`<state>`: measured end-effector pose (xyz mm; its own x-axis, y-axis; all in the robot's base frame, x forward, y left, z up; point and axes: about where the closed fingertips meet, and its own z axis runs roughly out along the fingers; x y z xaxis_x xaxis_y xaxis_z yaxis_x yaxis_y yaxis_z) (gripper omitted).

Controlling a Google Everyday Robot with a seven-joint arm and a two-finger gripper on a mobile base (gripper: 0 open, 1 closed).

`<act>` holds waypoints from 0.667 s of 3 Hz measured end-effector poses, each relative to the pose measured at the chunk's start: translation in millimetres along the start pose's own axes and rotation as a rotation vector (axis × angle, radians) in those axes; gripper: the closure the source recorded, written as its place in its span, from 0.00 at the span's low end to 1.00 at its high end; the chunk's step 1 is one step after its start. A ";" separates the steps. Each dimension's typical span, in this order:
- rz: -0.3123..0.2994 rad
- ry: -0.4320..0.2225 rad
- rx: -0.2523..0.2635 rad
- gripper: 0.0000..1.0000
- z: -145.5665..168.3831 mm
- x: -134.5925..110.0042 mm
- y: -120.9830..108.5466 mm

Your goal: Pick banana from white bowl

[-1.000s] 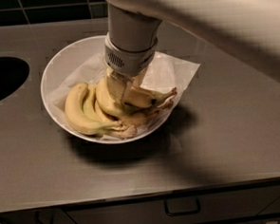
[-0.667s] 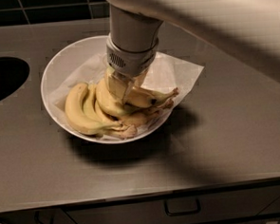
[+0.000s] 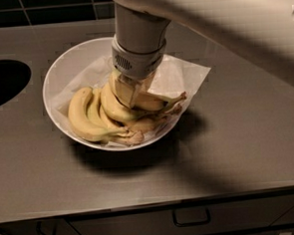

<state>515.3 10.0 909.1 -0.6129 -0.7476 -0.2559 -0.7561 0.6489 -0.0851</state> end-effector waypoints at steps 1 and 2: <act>0.000 0.000 0.000 0.95 0.0 0.0 0.0; 0.000 0.000 0.000 1.00 -0.1 0.0 0.0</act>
Offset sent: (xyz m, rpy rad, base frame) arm 0.0000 0.0000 0.0000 0.0000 0.0000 0.0000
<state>515.3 10.0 909.3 -0.6127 -0.7476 -0.2563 -0.7561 0.6489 -0.0852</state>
